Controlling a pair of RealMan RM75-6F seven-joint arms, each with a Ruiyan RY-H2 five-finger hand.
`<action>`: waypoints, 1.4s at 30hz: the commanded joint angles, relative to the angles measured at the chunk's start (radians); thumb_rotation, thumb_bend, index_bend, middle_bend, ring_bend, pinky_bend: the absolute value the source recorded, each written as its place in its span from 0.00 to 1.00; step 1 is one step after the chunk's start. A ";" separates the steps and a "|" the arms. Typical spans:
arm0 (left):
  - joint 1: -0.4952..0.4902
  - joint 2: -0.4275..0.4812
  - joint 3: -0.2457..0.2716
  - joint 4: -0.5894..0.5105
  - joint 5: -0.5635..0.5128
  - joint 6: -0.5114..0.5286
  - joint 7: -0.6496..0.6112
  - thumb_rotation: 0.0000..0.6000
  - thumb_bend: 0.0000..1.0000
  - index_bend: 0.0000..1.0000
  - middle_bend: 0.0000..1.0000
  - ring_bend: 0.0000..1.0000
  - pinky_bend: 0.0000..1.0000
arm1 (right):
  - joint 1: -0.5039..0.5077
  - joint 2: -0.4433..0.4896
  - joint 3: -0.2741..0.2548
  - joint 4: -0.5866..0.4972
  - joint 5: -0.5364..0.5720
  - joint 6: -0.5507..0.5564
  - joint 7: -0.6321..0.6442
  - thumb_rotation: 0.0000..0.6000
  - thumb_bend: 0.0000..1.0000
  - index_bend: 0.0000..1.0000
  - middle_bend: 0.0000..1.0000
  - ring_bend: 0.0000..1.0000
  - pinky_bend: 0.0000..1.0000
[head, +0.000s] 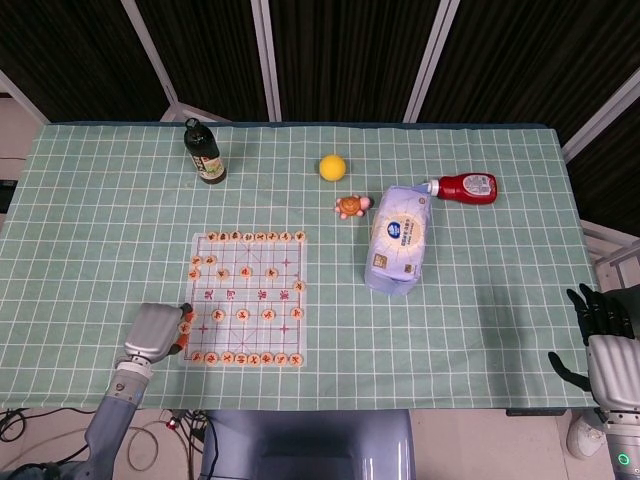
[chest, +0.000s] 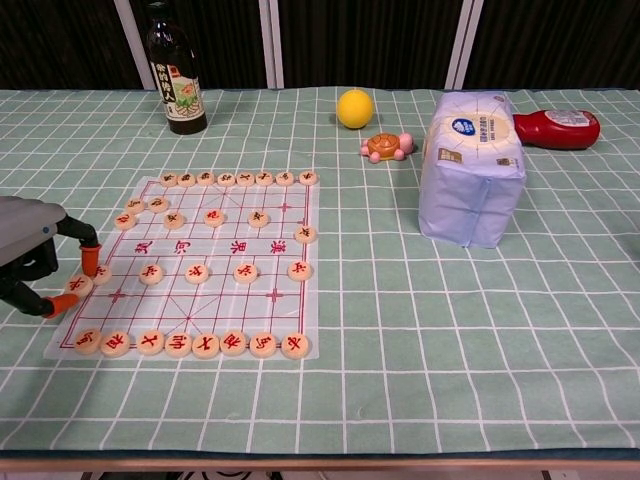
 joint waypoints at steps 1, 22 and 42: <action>-0.001 -0.001 0.000 0.001 -0.002 0.000 0.001 1.00 0.29 0.48 1.00 0.98 0.99 | 0.000 0.000 0.000 0.000 0.000 0.000 0.001 1.00 0.29 0.00 0.00 0.00 0.00; -0.005 -0.006 0.003 0.011 -0.014 0.002 0.003 1.00 0.29 0.46 1.00 0.98 0.99 | -0.001 0.000 0.000 0.002 -0.002 0.003 0.003 1.00 0.29 0.00 0.00 0.00 0.00; 0.029 0.038 0.017 -0.043 0.089 0.070 -0.096 1.00 0.25 0.40 0.95 0.88 0.90 | -0.002 0.001 0.001 0.005 -0.003 0.005 0.004 1.00 0.29 0.00 0.00 0.00 0.00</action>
